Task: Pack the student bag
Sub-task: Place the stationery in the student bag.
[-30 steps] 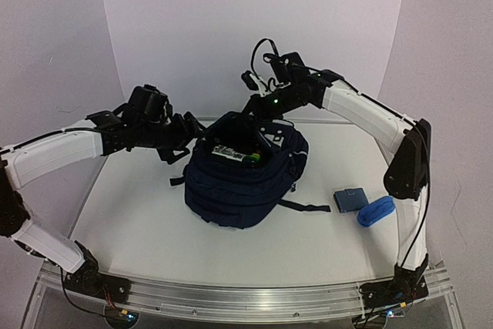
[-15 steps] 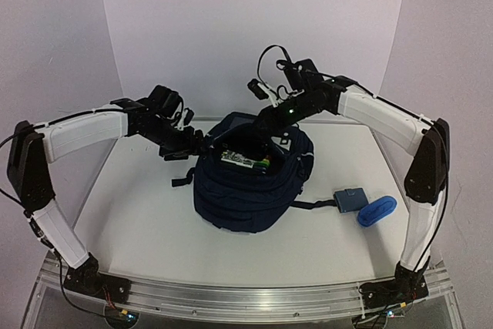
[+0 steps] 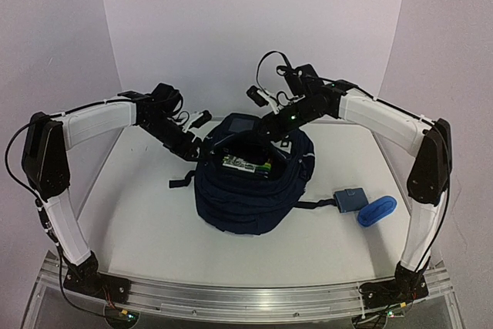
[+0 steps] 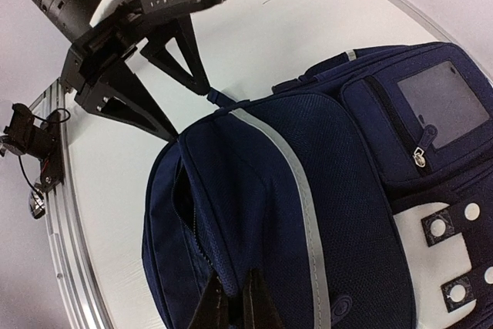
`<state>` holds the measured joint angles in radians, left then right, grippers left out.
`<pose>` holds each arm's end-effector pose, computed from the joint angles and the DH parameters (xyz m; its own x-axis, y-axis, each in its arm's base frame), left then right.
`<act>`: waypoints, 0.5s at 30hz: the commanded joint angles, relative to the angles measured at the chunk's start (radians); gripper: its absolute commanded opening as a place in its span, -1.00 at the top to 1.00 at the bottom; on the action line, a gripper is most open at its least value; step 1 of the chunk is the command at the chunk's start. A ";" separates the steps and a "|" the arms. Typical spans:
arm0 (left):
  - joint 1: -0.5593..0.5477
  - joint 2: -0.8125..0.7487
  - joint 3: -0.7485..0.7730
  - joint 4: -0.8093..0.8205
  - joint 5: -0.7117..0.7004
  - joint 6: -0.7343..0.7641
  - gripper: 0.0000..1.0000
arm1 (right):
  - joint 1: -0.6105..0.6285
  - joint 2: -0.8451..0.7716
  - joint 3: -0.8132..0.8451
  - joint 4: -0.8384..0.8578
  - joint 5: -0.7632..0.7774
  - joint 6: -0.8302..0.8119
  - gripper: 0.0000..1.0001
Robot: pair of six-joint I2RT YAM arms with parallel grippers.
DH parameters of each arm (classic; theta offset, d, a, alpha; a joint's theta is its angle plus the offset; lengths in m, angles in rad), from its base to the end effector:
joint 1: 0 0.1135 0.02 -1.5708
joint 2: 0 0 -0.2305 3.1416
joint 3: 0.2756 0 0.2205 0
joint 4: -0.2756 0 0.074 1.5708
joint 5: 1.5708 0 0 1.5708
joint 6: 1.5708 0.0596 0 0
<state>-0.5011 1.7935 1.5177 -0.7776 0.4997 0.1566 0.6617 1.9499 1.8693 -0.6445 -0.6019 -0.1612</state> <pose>0.2967 -0.1951 0.2285 -0.6547 0.5147 -0.5535 0.7407 0.5828 -0.3342 0.3057 0.2809 0.2887 -0.3815 -0.4648 -0.7990 -0.9139 0.3195 0.2505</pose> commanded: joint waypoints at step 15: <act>-0.061 0.173 0.179 -0.070 0.084 0.221 -0.10 | -0.001 -0.083 -0.004 0.032 -0.103 -0.062 1.00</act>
<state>-0.5346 1.9119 1.6025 -0.8164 0.5714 0.3091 0.6613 1.9499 1.8519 -0.6540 -0.6205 -0.2033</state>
